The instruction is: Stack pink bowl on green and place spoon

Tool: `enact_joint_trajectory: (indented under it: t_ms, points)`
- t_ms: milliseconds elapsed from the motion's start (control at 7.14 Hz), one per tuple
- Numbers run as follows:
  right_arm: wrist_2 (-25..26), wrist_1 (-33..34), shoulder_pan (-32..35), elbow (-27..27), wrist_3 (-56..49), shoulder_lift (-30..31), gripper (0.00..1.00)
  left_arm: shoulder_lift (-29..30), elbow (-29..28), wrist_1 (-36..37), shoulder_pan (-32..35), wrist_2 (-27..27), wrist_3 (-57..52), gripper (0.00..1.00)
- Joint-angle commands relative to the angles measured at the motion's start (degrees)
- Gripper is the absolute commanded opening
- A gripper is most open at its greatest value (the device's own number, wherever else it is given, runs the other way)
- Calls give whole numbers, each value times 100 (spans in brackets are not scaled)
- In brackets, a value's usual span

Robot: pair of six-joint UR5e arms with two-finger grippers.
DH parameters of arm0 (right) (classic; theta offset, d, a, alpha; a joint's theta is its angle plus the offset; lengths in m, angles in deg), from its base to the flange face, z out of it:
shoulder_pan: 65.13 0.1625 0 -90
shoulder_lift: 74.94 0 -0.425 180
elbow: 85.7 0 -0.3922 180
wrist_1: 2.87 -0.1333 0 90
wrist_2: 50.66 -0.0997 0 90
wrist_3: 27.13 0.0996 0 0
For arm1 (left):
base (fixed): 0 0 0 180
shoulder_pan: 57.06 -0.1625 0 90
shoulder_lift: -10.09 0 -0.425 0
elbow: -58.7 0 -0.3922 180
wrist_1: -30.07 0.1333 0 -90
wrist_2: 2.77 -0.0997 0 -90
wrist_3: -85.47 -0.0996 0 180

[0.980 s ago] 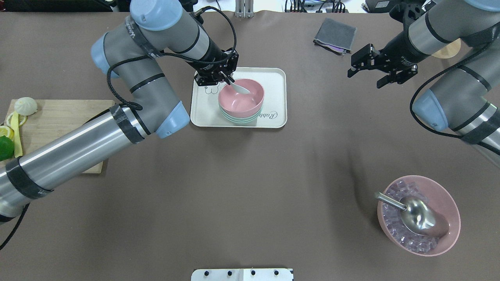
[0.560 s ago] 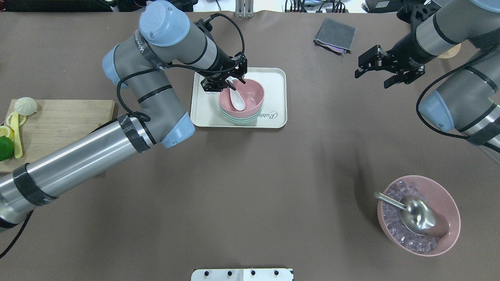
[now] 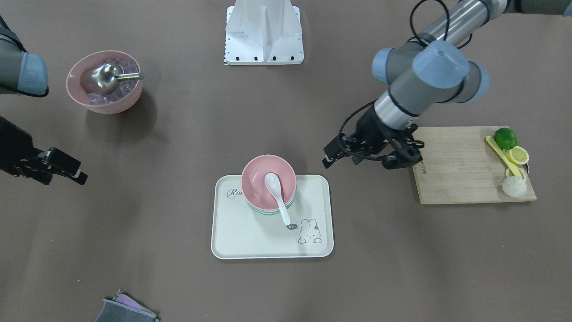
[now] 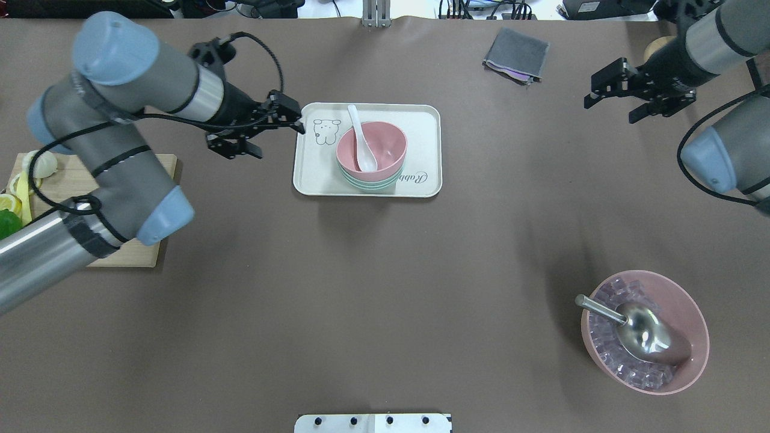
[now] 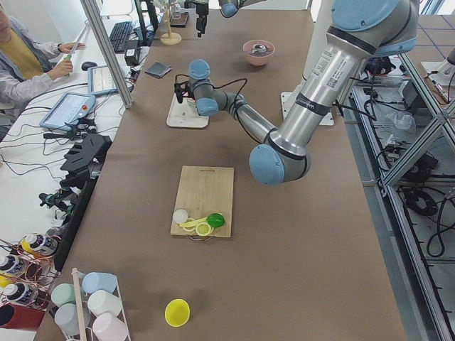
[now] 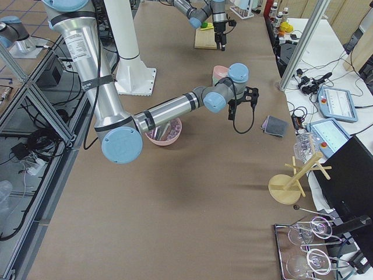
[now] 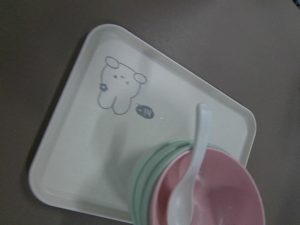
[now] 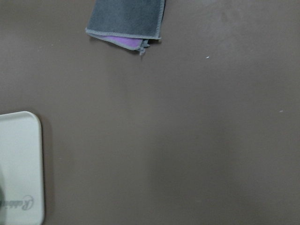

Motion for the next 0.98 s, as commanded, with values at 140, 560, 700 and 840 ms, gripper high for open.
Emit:
enact_joint_trajectory:
  t_ms: [140,560,700,840]
  points:
    - [141,950,894,-198,-3141,603,100,-2399,702,12,1614,1002,-3892,98]
    - [203,1449,1370,-706,-4529,613,100,-2923,535,2249,3283,962,-7852,98]
    - [212,1466,1606,-848,-4828,630,100,-2810,595,3019,3559,430,-8599,98]
    - [220,1458,1731,-1136,-5040,622,100,-2835,474,3201,3562,173,-8589,98]
